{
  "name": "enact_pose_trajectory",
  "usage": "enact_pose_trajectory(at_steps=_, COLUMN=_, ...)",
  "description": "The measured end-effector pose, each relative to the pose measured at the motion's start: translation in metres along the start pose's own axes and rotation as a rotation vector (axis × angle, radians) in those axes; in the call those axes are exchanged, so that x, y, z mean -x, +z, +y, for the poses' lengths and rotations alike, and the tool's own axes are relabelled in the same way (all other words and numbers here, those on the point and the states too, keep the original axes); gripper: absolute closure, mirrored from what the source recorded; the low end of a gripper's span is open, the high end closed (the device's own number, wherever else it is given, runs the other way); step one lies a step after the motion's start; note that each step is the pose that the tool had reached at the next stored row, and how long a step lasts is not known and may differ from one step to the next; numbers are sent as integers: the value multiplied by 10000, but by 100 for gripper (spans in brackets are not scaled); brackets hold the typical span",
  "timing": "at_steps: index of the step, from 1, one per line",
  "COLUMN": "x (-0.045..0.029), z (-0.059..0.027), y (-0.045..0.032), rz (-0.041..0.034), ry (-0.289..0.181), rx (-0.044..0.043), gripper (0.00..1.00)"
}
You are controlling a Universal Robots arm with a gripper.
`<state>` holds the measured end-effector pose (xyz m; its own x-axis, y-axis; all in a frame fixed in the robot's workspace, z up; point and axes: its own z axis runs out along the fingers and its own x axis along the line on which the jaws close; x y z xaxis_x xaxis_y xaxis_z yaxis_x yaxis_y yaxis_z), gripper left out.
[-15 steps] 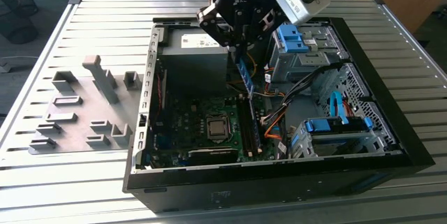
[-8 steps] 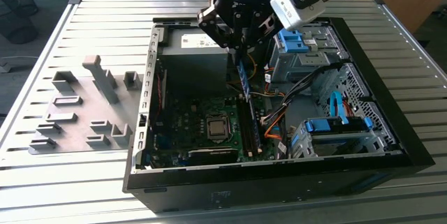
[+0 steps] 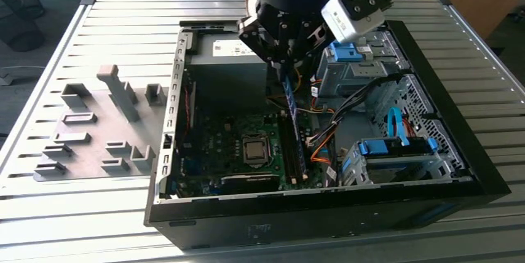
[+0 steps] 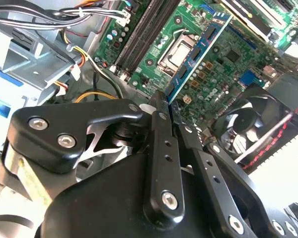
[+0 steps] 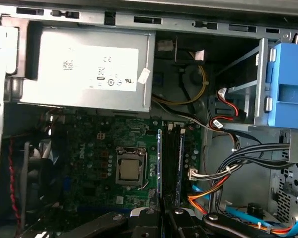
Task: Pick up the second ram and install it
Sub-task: 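Insert the second ram into the second slot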
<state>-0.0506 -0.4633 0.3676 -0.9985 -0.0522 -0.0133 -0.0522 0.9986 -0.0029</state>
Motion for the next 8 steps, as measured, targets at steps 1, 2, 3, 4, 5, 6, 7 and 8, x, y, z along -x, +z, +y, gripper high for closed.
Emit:
enact_pose_trajectory(at_steps=1, x=18, z=-1, y=18, rz=0, ry=11, rx=0, gripper=86)
enact_pose_trajectory(at_steps=2, x=35, z=-2, y=35, rz=-1, ry=25, rx=0, gripper=86)
enact_pose_trajectory(at_steps=3, x=53, z=-3, y=50, rz=-1, ry=41, rx=-1, gripper=86)
enact_pose_trajectory(at_steps=4, x=63, z=-3, y=57, rz=0, ry=51, rx=-2, gripper=86)
enact_pose_trajectory(at_steps=5, x=64, z=-3, y=58, rz=0, ry=54, rx=-3, gripper=86)
enact_pose_trajectory(at_steps=6, x=64, z=-3, y=58, rz=0, ry=54, rx=-3, gripper=86)
enact_pose_trajectory(at_steps=7, x=64, z=-3, y=58, rz=0, ry=55, rx=-2, gripper=86)
enact_pose_trajectory(at_steps=8, x=64, z=-3, y=59, rz=0, ry=55, rx=-2, gripper=86)
